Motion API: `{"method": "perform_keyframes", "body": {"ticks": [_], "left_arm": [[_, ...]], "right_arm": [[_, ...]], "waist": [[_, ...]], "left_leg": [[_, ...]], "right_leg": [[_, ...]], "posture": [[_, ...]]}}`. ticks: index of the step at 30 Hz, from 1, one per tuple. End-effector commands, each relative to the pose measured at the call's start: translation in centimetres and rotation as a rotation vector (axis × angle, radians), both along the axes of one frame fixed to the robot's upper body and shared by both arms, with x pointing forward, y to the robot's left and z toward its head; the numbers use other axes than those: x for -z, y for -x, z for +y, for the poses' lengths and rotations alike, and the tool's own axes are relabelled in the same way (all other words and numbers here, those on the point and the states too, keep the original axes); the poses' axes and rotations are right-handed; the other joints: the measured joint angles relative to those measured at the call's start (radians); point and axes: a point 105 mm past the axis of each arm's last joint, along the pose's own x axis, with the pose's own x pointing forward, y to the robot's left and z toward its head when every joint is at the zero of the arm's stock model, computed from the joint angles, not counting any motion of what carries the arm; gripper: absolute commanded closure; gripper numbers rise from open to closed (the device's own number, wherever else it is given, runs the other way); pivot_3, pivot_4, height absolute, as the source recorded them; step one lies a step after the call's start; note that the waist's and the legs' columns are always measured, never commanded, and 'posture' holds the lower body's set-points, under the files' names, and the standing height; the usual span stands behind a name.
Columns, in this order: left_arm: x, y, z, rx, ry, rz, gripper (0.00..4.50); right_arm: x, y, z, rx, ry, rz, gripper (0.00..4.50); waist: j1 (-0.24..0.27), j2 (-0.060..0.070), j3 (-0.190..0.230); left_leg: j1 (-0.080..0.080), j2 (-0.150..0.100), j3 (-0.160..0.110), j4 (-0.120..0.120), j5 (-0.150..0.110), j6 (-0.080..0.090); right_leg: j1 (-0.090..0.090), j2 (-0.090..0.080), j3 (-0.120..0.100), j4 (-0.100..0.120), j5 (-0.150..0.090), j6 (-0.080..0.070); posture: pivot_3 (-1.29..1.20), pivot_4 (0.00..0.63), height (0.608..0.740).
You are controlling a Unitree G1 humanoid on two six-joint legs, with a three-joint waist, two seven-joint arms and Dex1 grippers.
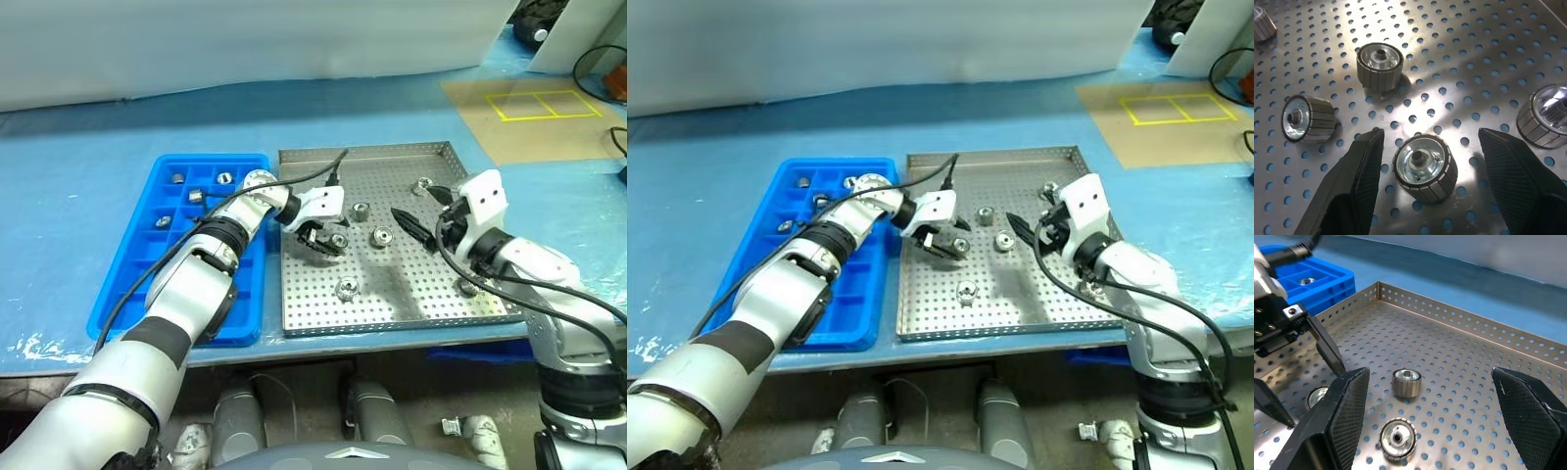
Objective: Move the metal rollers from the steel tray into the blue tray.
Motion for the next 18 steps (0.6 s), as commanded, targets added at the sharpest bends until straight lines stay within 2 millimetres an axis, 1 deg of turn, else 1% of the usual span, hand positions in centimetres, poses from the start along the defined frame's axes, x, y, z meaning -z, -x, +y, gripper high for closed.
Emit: {"method": "perform_keyframes", "body": {"ticks": [1,4,7,11,16,18], "left_arm": [[-0.9,-0.3,-0.9,0.017,-0.017,-0.052,1.24],[-0.6,-0.5,-1.0,-0.003,-0.029,-0.065,1.24],[-0.2,-0.9,-1.0,-0.018,-0.054,-0.138,1.24],[0.6,-1.2,-1.0,-0.064,-0.064,-0.142,1.24],[2.2,-1.3,0.0,-0.104,-0.139,-0.117,1.24],[2.5,-1.3,0.3,-0.099,-0.159,-0.118,1.24]], "right_arm": [[-0.9,2.7,1.7,-0.130,-0.003,0.013,0.38],[-0.2,3.7,1.9,-0.165,0.014,0.062,0.38],[0.1,4.0,1.9,-0.165,0.032,0.079,0.38],[0.1,3.5,1.5,-0.122,0.050,0.064,0.38],[0.0,2.9,1.0,-0.076,0.068,0.043,0.38],[0.0,2.8,0.9,-0.070,0.076,0.042,0.38]], "waist": [[-0.001,0.000,0.000],[-0.009,0.000,0.000],[-0.018,0.000,0.000],[-0.025,0.000,0.000],[-0.027,0.000,0.000],[-0.027,0.000,0.000]], "left_leg": [[0.000,0.000,0.000,0.000,0.000,0.000],[0.000,0.000,0.000,0.001,-0.001,0.001],[0.000,0.000,0.000,0.002,-0.001,0.001],[0.000,0.000,0.000,0.003,-0.001,0.001],[-0.001,0.000,0.000,0.003,-0.001,0.002],[0.000,0.000,0.000,0.003,-0.001,0.002]], "right_leg": [[0.000,0.000,0.000,0.000,0.000,0.000],[0.000,-0.001,0.000,-0.001,0.000,0.000],[0.001,-0.001,0.000,-0.001,0.000,0.000],[0.001,-0.001,0.000,-0.001,0.000,0.001],[0.001,-0.001,-0.001,-0.001,0.000,0.001],[0.001,-0.001,-0.001,-0.001,0.000,0.001]], "posture": [[-0.59,0.150,0.740],[-0.60,0.150,0.740],[-0.60,0.150,0.740],[-0.61,0.150,0.740],[-0.61,0.150,0.740],[-0.61,0.150,0.740]]}}
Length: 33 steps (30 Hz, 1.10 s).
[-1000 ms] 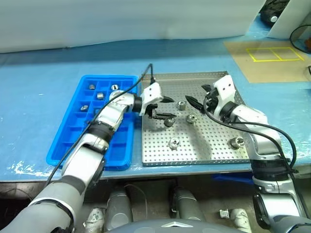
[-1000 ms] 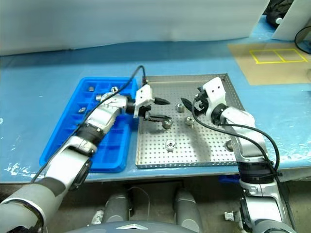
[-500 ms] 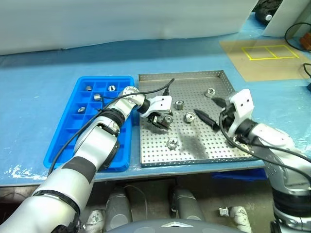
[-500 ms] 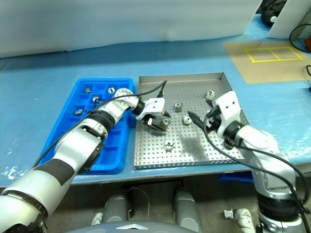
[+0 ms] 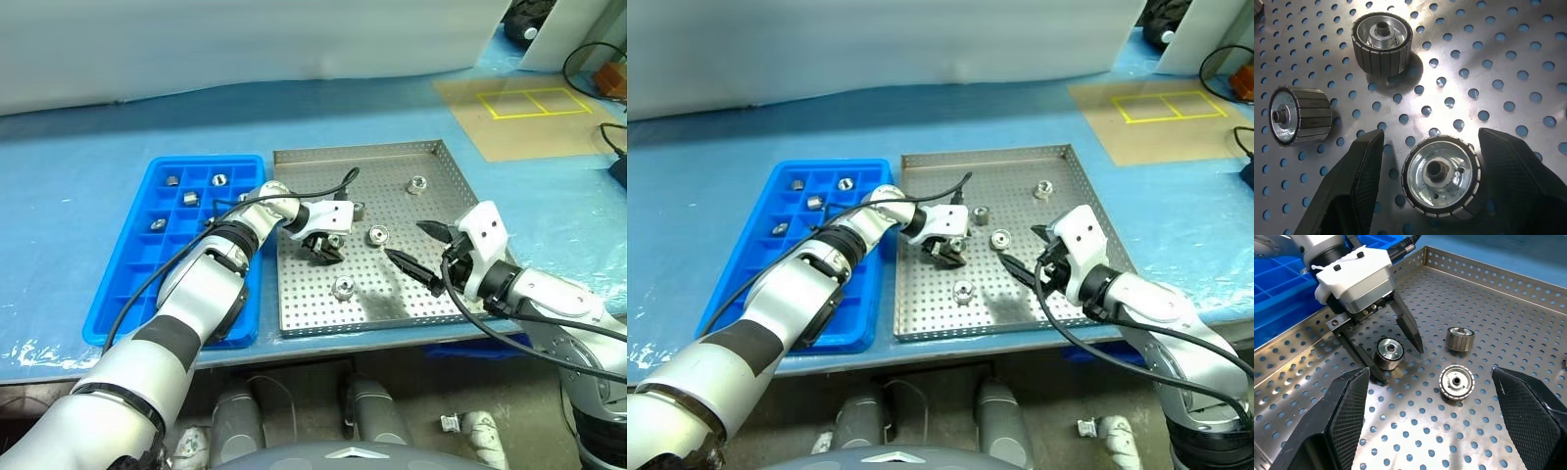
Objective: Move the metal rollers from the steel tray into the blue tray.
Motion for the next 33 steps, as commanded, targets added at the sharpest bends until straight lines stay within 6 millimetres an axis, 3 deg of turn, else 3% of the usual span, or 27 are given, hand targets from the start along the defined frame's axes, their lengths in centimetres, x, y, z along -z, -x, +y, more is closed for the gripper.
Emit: {"method": "perform_keyframes", "body": {"ticks": [1,6,11,18,23,27,33], "left_arm": [[0.9,-0.2,1.0,-0.016,-0.078,-0.001,1.43],[0.9,-0.3,1.3,-0.028,-0.093,0.002,2.63],[1.0,0.0,1.6,0.005,-0.114,0.024,2.62],[-0.4,-0.4,1.3,0.003,-0.040,-0.017,2.62],[-6.1,-0.7,0.2,0.025,0.282,-0.021,2.62],[-10.2,-0.8,2.6,0.042,0.440,-0.001,2.62],[-13.1,-1.3,7.0,-0.015,0.507,-0.105,2.62]], "right_arm": [[-0.9,-0.1,0.0,0.002,0.029,-0.058,0.35],[-0.9,-0.4,-0.1,0.015,0.035,-0.065,0.34],[-1.0,-0.8,-0.1,0.027,0.036,-0.078,0.34],[-1.1,-1.3,0.0,0.032,0.034,-0.092,0.34],[-1.6,-1.8,0.4,0.002,0.018,-0.104,0.34],[-2.4,-2.4,1.9,-0.098,-0.021,-0.101,0.34],[-2.7,-2.9,4.9,-0.316,-0.008,-0.074,0.34]], "waist": [[0.000,0.000,0.000],[-0.001,0.000,0.000],[-0.003,0.000,0.000],[-0.007,0.000,0.000],[-0.009,0.000,0.000],[-0.006,0.000,0.000],[0.015,0.001,0.001]], "left_leg": [[0.000,0.000,0.000,0.000,0.000,0.000],[0.000,0.000,0.000,0.003,0.000,0.000],[0.000,0.000,0.000,0.004,0.000,0.001],[0.000,0.000,0.000,0.004,-0.002,0.003],[-0.002,0.000,0.000,0.004,-0.002,0.003],[-0.003,0.000,0.000,0.002,-0.002,0.003],[-0.001,0.001,0.000,-0.004,0.000,0.000]], "right_leg": [[0.000,0.000,0.000,0.000,0.000,0.000],[0.001,0.000,0.000,0.000,-0.002,0.004],[0.001,0.000,0.000,0.000,-0.003,0.007],[0.001,0.000,0.000,0.000,0.000,0.001],[0.000,-0.001,0.000,0.000,0.000,0.001],[-0.001,-0.001,0.000,0.000,0.000,0.001],[-0.002,-0.001,-0.002,0.000,0.000,0.000]], "posture": [[-0.61,0.150,0.740],[-0.60,0.150,0.740],[-0.60,0.150,0.740],[-0.57,0.150,0.740],[-0.51,0.150,0.740],[-0.44,0.150,0.740],[-0.31,0.150,0.740]]}}
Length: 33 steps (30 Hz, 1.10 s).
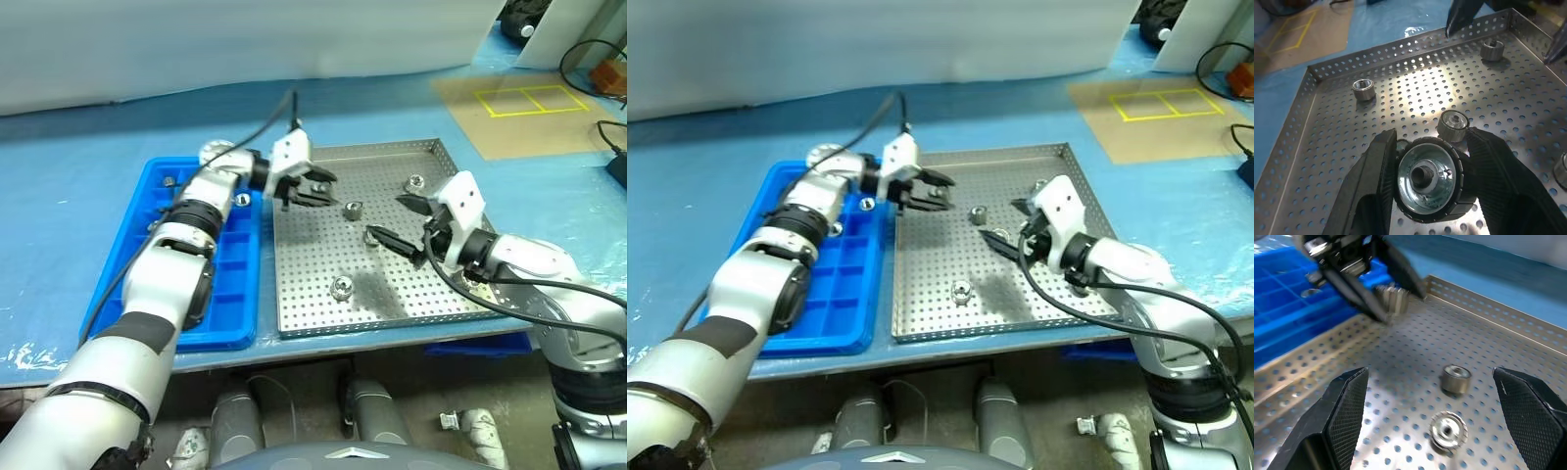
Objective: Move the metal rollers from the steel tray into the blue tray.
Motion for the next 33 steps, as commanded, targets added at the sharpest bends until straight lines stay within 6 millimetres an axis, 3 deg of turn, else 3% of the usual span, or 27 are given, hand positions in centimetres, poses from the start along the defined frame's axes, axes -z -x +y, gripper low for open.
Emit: {"method": "perform_keyframes", "body": {"ticks": [1,5,9,15,18,22,28,33], "left_arm": [[-2.4,-0.1,1.5,-0.036,0.060,-0.104,2.62],[-3.2,0.5,6.8,-0.151,0.052,-0.108,2.62],[-3.5,1.9,10.1,-0.279,0.079,-0.133,2.62],[-1.3,5.2,14.6,-0.475,0.063,-0.096,2.62],[0.5,6.5,16.9,-0.582,0.011,-0.098,2.62],[1.1,7.7,19.6,-0.711,0.023,-0.094,2.62],[2.7,9.0,21.8,-0.814,0.031,-0.032,2.62],[5.4,9.8,21.5,-0.794,-0.010,0.076,2.62]], "right_arm": [[-1.0,-0.3,1.4,-0.105,0.007,-0.040,0.34],[-1.9,-1.7,4.4,-0.273,0.008,-0.059,0.34],[-1.6,-3.0,6.0,-0.364,0.028,-0.066,0.34],[-1.7,-3.9,8.7,-0.473,0.014,-0.085,0.34],[-1.3,-4.0,9.3,-0.504,0.015,-0.079,0.34],[-0.9,-4.0,9.6,-0.526,0.015,-0.072,0.34],[-0.8,-4.1,9.8,-0.528,0.013,-0.075,0.34],[-0.7,-3.9,9.6,-0.520,0.014,-0.073,0.34]], "waist": [[0.009,0.000,0.000],[0.026,0.001,0.000],[0.051,0.001,0.001],[0.104,0.002,0.001],[0.114,0.001,0.001],[0.136,0.001,0.001],[0.141,0.001,0.001],[0.140,0.000,0.001]], "left_leg": [[0.000,0.000,0.000,0.000,0.000,0.000],[0.000,0.000,0.000,0.000,0.001,-0.001],[-0.001,0.003,-0.001,-0.003,0.003,-0.004],[-0.008,0.002,-0.001,-0.004,0.003,-0.005],[-0.009,0.003,-0.001,-0.003,0.003,-0.005],[-0.009,0.003,-0.002,-0.003,0.004,-0.007],[-0.007,0.002,-0.003,-0.002,0.005,-0.009],[-0.006,0.003,-0.003,-0.002,0.005,-0.009]], "right_leg": [[0.000,0.000,0.000,0.000,0.000,0.000],[-0.001,0.000,0.000,0.001,0.000,0.000],[-0.003,0.001,-0.004,0.003,-0.001,-0.003],[-0.010,0.000,-0.005,0.004,-0.002,-0.004],[-0.011,0.000,-0.006,0.004,-0.002,-0.004],[-0.011,0.000,-0.007,0.006,-0.002,-0.004],[-0.012,0.000,-0.006,0.013,-0.002,-0.003],[-0.013,0.000,-0.005,0.014,-0.002,-0.003]], "posture": [[-0.31,0.150,0.740],[-0.13,0.150,0.740],[0.00,0.150,0.740],[0.11,0.150,0.740],[0.15,0.150,0.740],[0.18,0.150,0.740],[0.18,0.150,0.740],[0.15,0.150,0.740]]}}
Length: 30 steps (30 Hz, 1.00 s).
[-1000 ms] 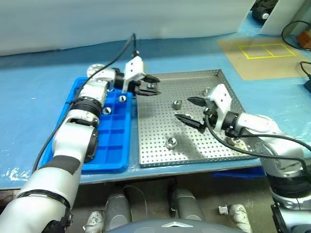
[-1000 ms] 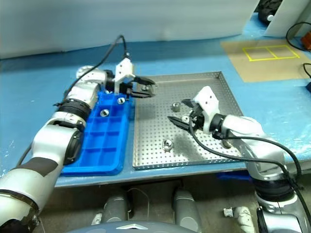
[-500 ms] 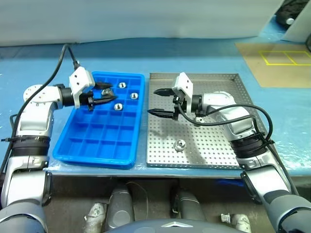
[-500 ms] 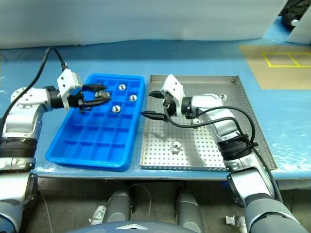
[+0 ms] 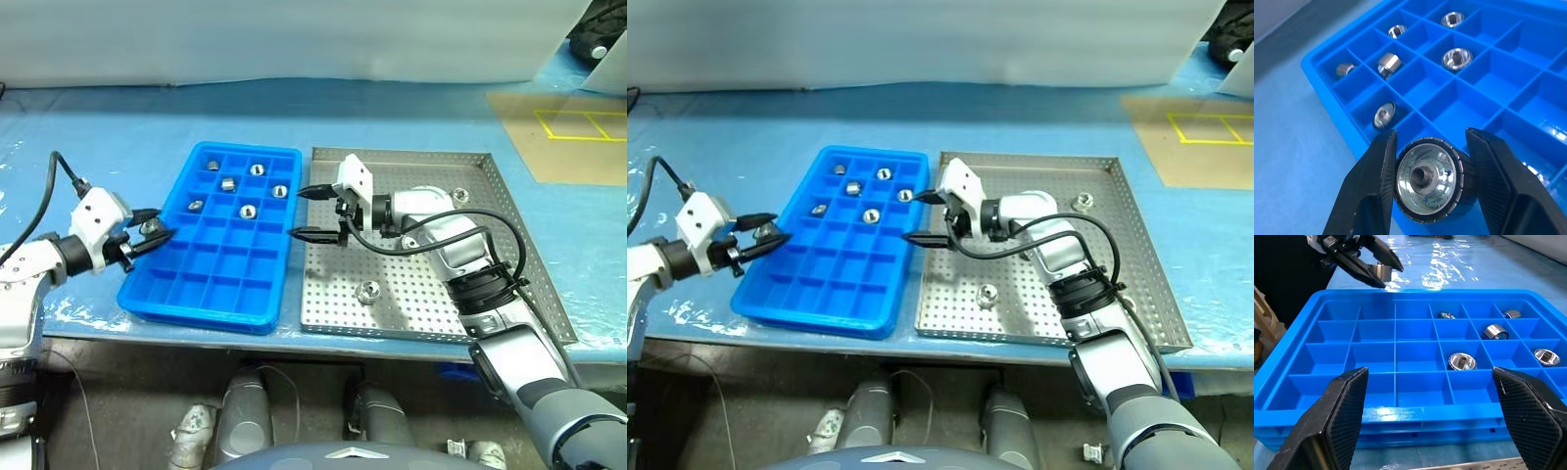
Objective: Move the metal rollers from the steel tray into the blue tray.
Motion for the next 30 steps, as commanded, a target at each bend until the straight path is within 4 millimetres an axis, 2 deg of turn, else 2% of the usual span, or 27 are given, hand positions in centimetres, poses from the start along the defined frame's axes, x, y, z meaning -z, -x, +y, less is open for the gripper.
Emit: {"method": "perform_keyframes", "body": {"ticks": [1,5,11,14,17,18,24,28,30], "left_arm": [[0.0,0.3,-0.4,0.030,0.000,0.015,2.62],[1.0,-0.2,0.5,-0.002,-0.023,0.041,2.62],[2.7,-0.3,0.8,0.012,-0.066,0.099,2.62],[2.8,-0.5,0.5,0.025,-0.062,0.104,1.66],[2.1,-1.5,0.2,0.014,-0.054,0.060,0.66],[1.9,-1.5,-0.1,0.031,-0.044,0.065,0.66],[-0.8,-2.9,-3.4,0.147,0.006,-0.014,0.66],[-3.9,-4.0,-7.9,0.300,0.100,-0.088,0.66],[-4.7,-4.9,-9.9,0.359,0.135,-0.101,0.66]], "right_arm": [[-1.2,0.2,-0.1,-0.005,-0.018,-0.048,0.34],[-1.1,0.2,-0.6,0.015,-0.010,-0.050,0.34],[-0.9,0.4,-1.0,0.041,-0.009,-0.047,0.34],[-0.9,0.4,-1.2,0.054,-0.010,-0.047,0.34],[-0.9,0.4,-1.4,0.065,-0.011,-0.047,0.34],[-0.9,0.4,-1.4,0.069,-0.010,-0.047,0.34],[-0.8,0.5,-2.1,0.105,-0.009,-0.049,0.34],[-1.1,0.5,-3.1,0.155,-0.013,-0.054,0.34],[-1.4,0.5,-3.8,0.191,-0.020,-0.060,0.34]], "waist": [[0.000,0.000,0.000],[-0.002,0.000,0.000],[-0.007,0.000,0.000],[-0.008,-0.001,0.000],[-0.008,-0.001,0.000],[-0.008,-0.001,0.000],[-0.007,-0.001,0.000],[-0.010,-0.001,-0.001],[-0.011,-0.001,-0.001]], "left_leg": [[0.000,0.000,0.000,0.000,0.000,0.000],[0.000,0.000,0.000,0.000,0.000,0.000],[0.000,0.000,0.000,0.000,0.000,0.000],[0.001,0.000,0.000,0.000,0.000,0.000],[0.002,0.000,0.000,0.000,0.000,0.000],[0.002,0.000,0.000,0.000,0.000,-0.001],[0.002,0.000,0.000,0.001,0.001,-0.001],[0.002,0.000,0.000,0.002,0.001,-0.002],[0.002,-0.001,0.001,0.003,0.002,-0.003]], "right_leg": [[0.000,0.000,0.000,0.000,0.000,0.000],[0.000,0.000,0.000,0.000,0.000,0.000],[0.000,0.001,0.001,0.000,0.000,0.000],[0.000,0.001,0.001,0.000,0.000,0.000],[0.000,0.001,0.002,0.002,0.000,0.000],[0.000,0.001,0.002,0.002,0.000,0.000],[0.000,0.001,0.002,0.003,0.000,0.000],[0.001,0.000,0.002,0.004,0.000,0.000],[0.001,0.001,0.002,0.004,0.000,0.000]], "posture": [[0.15,0.150,0.740],[0.12,0.150,0.740],[0.10,0.150,0.740],[0.09,0.150,0.740],[0.07,0.150,0.740],[0.07,0.150,0.740],[0.01,0.150,0.740],[-0.06,0.150,0.740],[-0.10,0.150,0.740]]}}
